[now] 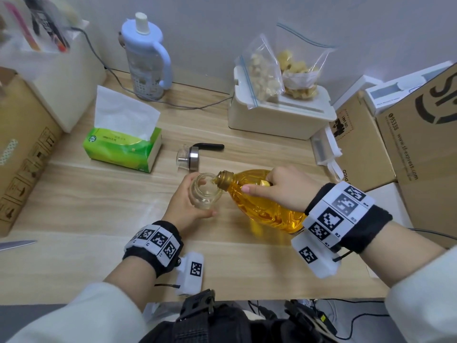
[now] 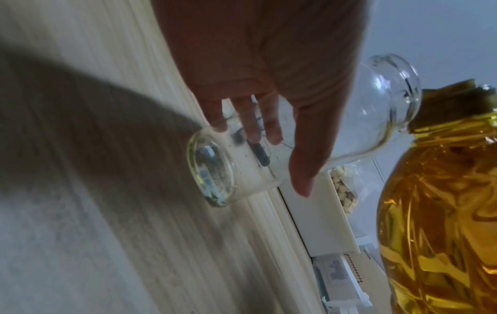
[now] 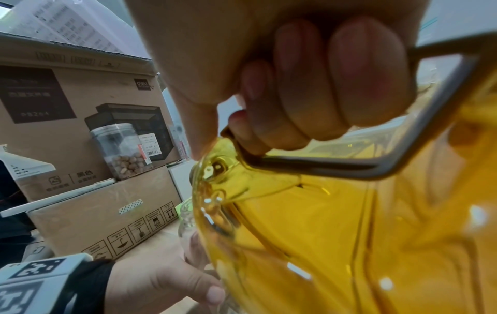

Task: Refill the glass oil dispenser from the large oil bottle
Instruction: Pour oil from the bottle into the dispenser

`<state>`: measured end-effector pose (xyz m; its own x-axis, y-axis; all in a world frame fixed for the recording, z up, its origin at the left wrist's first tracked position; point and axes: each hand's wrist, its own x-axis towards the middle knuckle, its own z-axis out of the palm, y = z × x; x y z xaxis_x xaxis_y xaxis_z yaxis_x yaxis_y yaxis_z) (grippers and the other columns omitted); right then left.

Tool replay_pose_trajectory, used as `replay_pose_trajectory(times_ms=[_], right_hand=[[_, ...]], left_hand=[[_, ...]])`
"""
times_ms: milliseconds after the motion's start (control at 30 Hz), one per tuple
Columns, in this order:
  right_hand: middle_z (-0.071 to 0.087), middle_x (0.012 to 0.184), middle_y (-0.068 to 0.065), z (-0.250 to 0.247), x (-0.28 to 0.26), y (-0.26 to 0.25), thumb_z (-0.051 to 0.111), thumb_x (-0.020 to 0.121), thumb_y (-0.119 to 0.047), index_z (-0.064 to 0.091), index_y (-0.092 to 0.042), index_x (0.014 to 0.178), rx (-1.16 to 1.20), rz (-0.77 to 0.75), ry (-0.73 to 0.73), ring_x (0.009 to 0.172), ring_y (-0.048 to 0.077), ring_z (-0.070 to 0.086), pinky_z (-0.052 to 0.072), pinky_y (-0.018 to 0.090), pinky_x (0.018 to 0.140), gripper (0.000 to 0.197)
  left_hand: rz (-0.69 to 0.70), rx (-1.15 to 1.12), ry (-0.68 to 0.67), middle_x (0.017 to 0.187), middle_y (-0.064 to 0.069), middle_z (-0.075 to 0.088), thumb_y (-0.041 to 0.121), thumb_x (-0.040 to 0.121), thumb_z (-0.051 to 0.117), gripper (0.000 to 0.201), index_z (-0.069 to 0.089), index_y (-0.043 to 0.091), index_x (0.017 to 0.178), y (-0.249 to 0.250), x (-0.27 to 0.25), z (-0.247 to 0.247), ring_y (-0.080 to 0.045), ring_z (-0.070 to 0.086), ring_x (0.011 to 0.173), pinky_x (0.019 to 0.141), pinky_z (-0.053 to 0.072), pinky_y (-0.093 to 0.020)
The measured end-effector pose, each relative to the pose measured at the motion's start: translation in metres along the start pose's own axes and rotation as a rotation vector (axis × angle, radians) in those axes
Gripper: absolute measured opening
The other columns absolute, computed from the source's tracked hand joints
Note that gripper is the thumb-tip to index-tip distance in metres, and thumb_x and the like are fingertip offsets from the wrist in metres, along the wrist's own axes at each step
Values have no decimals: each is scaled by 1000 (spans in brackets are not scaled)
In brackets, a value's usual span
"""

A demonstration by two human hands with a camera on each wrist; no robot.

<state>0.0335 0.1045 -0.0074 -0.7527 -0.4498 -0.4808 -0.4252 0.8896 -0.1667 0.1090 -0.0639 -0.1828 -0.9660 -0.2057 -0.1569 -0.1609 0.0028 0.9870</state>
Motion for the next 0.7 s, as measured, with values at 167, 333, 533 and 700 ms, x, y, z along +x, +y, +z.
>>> replay_pose_trajectory(times_ms=[167, 333, 533, 700], right_hand=[[25, 46, 0, -2, 0, -4, 47, 80, -65, 28, -16, 46, -14, 5, -21, 44, 16, 26, 21, 29, 48, 62], [26, 47, 0, -4, -1, -8, 46, 81, -65, 29, -15, 47, -56, 27, -48, 44, 15, 27, 21, 27, 47, 62], [28, 47, -1, -8, -3, -11, 47, 82, -63, 29, -15, 48, -64, 51, -59, 43, 15, 28, 21, 27, 46, 61], [25, 47, -1, -10, -3, -12, 47, 81, -64, 28, -15, 48, -78, 45, -67, 43, 15, 25, 19, 26, 46, 62]], left_hand=[[-9, -12, 0, 108, 10, 55, -5, 50, 84, 88, 39, 24, 119, 1, 0, 1, -16, 54, 108, 96, 41, -27], [-10, -11, 1, 112, 3, 56, -5, 49, 84, 90, 39, 21, 122, 2, -1, 1, -17, 54, 110, 96, 42, -27], [-8, -33, -14, 113, 0, 55, -7, 50, 83, 90, 38, 17, 125, 5, -2, 1, -17, 53, 110, 96, 40, -27], [3, -43, -15, 107, 7, 55, -10, 50, 82, 88, 38, 21, 120, 7, -2, 1, -13, 53, 105, 92, 40, -18]])
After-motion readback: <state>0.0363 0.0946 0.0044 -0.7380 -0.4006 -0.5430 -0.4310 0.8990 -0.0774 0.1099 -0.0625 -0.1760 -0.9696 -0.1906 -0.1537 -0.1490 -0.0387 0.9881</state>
